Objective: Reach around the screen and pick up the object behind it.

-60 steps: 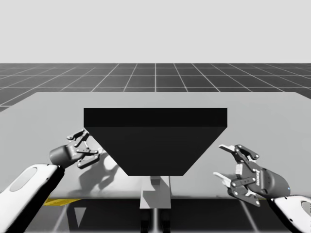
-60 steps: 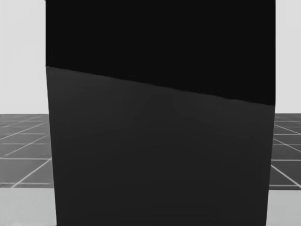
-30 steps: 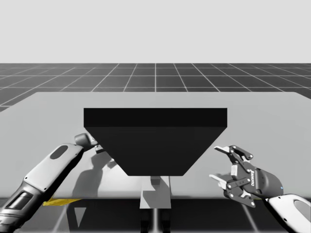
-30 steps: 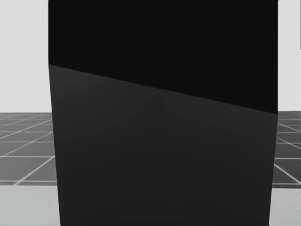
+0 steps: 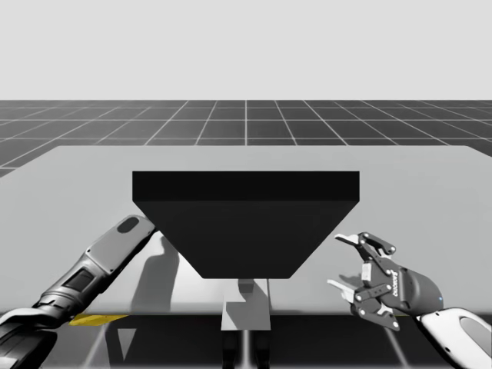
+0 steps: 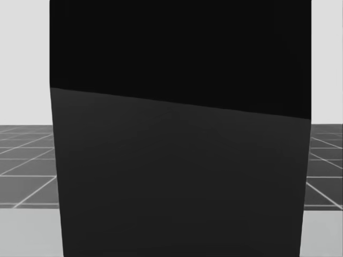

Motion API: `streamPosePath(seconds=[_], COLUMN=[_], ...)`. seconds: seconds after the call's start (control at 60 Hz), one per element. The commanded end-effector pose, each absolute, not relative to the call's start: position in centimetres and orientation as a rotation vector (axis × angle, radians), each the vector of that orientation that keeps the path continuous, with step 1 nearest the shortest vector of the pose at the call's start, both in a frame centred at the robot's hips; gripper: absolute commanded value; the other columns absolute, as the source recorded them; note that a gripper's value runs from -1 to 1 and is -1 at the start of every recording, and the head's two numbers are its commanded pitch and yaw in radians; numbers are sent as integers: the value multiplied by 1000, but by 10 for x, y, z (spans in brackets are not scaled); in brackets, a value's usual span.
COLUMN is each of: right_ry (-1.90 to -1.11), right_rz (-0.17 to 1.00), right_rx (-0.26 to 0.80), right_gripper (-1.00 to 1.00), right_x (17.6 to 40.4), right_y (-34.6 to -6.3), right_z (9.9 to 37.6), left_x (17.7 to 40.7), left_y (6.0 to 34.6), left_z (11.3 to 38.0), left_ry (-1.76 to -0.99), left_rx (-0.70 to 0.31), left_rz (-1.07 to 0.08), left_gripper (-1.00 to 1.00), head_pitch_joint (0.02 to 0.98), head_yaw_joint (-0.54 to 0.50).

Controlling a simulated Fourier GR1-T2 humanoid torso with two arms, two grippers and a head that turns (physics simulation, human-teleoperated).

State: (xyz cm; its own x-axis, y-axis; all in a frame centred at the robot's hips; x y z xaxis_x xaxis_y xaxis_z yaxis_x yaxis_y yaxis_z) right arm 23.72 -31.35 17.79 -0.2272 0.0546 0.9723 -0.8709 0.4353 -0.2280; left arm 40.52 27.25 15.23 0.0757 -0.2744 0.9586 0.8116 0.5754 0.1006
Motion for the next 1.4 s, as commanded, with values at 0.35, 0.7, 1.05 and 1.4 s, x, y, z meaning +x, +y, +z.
streamPosePath(seconds=[0.35, 0.7, 1.05, 1.4], right_ry=[-1571, -1574, -1586, -1597], right_rz=[1040, 1040, 1034, 1025], right_rx=[749, 746, 740, 738], right_gripper=[-1000, -1000, -1000, -1000], right_x=[236, 236, 236, 237], right_y=[-309, -311, -312, -313], right_z=[176, 175, 176, 175], left_x=[426, 421, 370, 298], left_y=[261, 271, 332, 368], left_z=[136, 137, 161, 249], left_ry=[-1201, -1200, -1289, -1474], left_rx=[-591, -591, -443, -208], left_rz=[-932, -931, -863, -748], left_gripper=[-1000, 1000, 1000, 1000], head_pitch_joint=[161, 155, 154, 147], head_yaw_joint=[13, 9, 3, 5])
